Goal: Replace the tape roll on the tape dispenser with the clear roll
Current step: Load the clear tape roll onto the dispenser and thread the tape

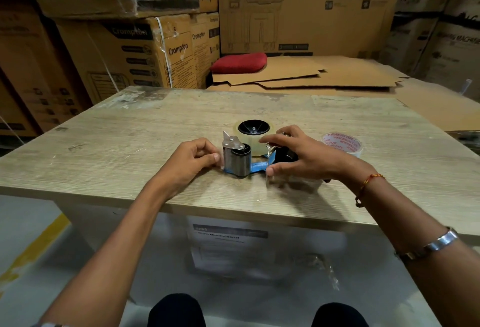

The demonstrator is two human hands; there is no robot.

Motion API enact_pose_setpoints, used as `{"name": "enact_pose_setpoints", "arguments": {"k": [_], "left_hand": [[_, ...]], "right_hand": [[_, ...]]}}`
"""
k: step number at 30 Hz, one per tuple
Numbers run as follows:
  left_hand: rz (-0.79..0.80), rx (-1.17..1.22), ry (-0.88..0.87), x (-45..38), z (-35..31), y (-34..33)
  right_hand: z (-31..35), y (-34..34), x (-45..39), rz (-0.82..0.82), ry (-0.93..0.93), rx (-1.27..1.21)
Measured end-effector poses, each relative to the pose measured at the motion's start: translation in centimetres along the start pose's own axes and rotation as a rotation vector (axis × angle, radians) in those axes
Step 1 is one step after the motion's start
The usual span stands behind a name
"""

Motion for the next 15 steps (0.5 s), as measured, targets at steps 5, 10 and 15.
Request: {"name": "enact_pose_setpoints", "arguments": {"k": [5,10,15], "left_hand": [[-0.014,0.034,0.006,-0.1,-0.1,0.0],[-0.064,0.094,0.098,-0.2,0.2,0.2],[-0.051,0.109,0.096,-0.1,0.0,0.3]], "right_hand": [[0.7,0.2,0.0,-0.03,0.015,-0.019],[1.0,0.2,0.0,-0.042,0.003,-0.008],[1.2,0.2,-0.3,-0.135,0.027,0.116]]}}
Point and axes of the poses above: each hand's wrist, its own x-axis away from the middle knuckle, its own y-axis out of the back of the hand, z = x × y, the point moved 7 cm from there along -x, towards the middle knuckle, and after that the axes turned 11 degrees about -x, right-handed, at the moved point
